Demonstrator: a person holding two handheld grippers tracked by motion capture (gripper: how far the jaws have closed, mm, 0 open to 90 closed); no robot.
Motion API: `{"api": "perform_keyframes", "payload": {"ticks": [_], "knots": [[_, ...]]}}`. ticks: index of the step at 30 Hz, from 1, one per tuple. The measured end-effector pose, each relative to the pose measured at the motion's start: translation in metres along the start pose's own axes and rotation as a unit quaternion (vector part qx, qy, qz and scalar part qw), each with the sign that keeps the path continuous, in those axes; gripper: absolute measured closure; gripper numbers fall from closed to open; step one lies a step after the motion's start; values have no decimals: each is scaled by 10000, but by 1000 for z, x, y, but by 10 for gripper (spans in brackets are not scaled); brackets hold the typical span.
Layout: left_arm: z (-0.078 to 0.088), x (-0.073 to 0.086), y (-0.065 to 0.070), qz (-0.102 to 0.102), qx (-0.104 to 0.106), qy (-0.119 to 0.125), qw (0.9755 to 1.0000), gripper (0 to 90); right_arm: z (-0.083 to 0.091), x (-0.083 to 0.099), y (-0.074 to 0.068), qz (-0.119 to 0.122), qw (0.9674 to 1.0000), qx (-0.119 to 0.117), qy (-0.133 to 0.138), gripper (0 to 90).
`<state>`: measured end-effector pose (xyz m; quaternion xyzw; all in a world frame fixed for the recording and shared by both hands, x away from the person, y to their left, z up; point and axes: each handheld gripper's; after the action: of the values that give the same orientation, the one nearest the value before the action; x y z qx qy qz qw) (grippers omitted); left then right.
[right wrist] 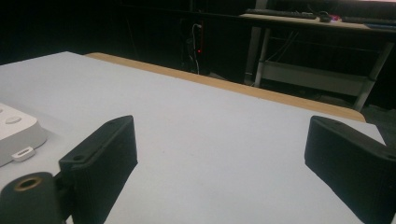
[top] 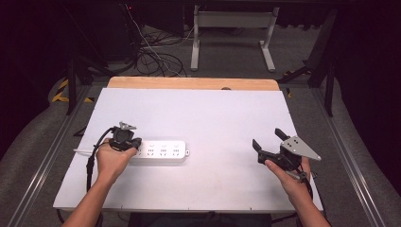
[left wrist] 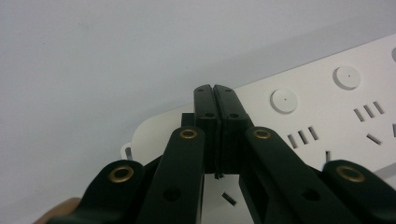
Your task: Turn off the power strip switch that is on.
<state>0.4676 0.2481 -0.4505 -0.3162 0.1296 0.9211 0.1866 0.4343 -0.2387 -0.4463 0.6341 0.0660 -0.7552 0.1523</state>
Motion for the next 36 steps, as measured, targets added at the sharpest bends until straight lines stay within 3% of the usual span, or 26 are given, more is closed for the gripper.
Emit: {"api": "perform_keyframes", "payload": {"ticks": [8, 19, 26, 36], "knots": [[-1, 2, 2, -76, -97, 57, 9999, 896, 0, 0, -1, 20, 10000, 2, -6, 97], [-1, 2, 2, -24, -55, 62, 10000, 900, 3, 0, -4, 18, 10000, 32, -19, 97], [-3, 2, 4, -108, -193, 87, 9997, 900, 0, 0, -5, 40, 10000, 4, -42, 96], [-2, 3, 6, -49, -133, 26, 9999, 900, -1, 0, -2, -30, 10000, 29, -18, 96]]}}
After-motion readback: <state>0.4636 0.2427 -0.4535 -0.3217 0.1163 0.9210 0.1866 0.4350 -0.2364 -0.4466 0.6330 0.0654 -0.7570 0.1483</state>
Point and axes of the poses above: each handheld gripper's, and its own axes: z roughly backward along the jaws, x roughly out of its underside, y roughly to its right, and after that the axes turned 9 degrees about x, right-handed
